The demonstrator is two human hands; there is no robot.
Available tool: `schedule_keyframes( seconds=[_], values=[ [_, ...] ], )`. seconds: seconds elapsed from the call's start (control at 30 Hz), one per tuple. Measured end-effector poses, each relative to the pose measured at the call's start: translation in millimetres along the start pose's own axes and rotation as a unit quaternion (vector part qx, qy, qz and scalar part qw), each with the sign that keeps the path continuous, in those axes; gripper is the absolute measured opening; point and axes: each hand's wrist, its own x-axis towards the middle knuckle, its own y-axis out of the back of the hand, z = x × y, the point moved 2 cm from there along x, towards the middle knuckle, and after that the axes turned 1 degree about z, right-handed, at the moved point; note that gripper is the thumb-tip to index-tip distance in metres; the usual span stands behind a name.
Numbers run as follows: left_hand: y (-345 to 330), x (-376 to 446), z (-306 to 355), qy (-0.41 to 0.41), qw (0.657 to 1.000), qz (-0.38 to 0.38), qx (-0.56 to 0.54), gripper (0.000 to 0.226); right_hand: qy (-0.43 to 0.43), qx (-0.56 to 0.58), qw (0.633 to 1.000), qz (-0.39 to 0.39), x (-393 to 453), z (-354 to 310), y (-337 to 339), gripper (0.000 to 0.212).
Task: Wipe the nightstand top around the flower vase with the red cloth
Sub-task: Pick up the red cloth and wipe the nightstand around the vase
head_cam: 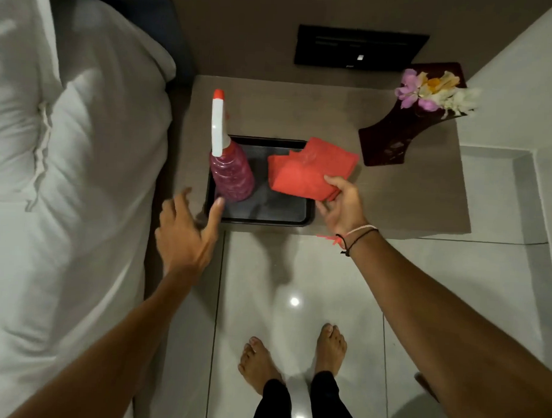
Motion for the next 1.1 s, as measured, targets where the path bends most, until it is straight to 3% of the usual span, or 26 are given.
schedule_keyframes(
  seconds=[0.13,0.23,0.3,0.4,0.5,0.6,0.7,0.8,1.0,1.1],
  values=[
    [-20,-53,-1,-0.024,0.996,-0.069,0.048,0.070,-0.048,0.125,0.991,-0.020,-16,-7,42,0.029],
    [-49,-73,37,-0.014,0.990,-0.106,-0.095,0.072,-0.037,0.178,0.983,-0.038,-24,-12,71,0.036],
    [-70,-73,74,0.104,0.941,-0.197,-0.255,0.075,-0.033,0.183,0.980,-0.065,-30,-16,83,0.036],
    [-98,-70,131,0.241,0.816,-0.342,-0.398,0.071,-0.039,0.158,0.979,-0.126,-42,-29,100,0.031],
    [-114,-66,175,0.294,0.756,-0.356,-0.464,0.057,-0.028,0.086,0.981,-0.171,-53,-47,111,0.035],
    [-126,-64,214,0.308,0.747,-0.327,-0.489,0.042,-0.006,-0.015,0.983,-0.182,-58,-79,128,0.033],
    [-133,-56,235,0.283,0.763,-0.299,-0.499,0.034,0.018,-0.088,0.980,-0.180,-56,-107,139,0.026],
    [-136,-52,256,0.241,0.770,-0.320,-0.496,0.029,0.059,-0.112,0.980,-0.153,-48,-129,144,0.030],
    [-145,-48,273,0.227,0.699,-0.414,-0.537,0.042,0.103,-0.147,0.982,-0.060,-29,-145,141,0.030],
    [-161,-45,268,0.192,0.730,-0.424,-0.500,0.042,0.083,-0.107,0.991,0.001,-18,-138,140,0.047]
  ],
)
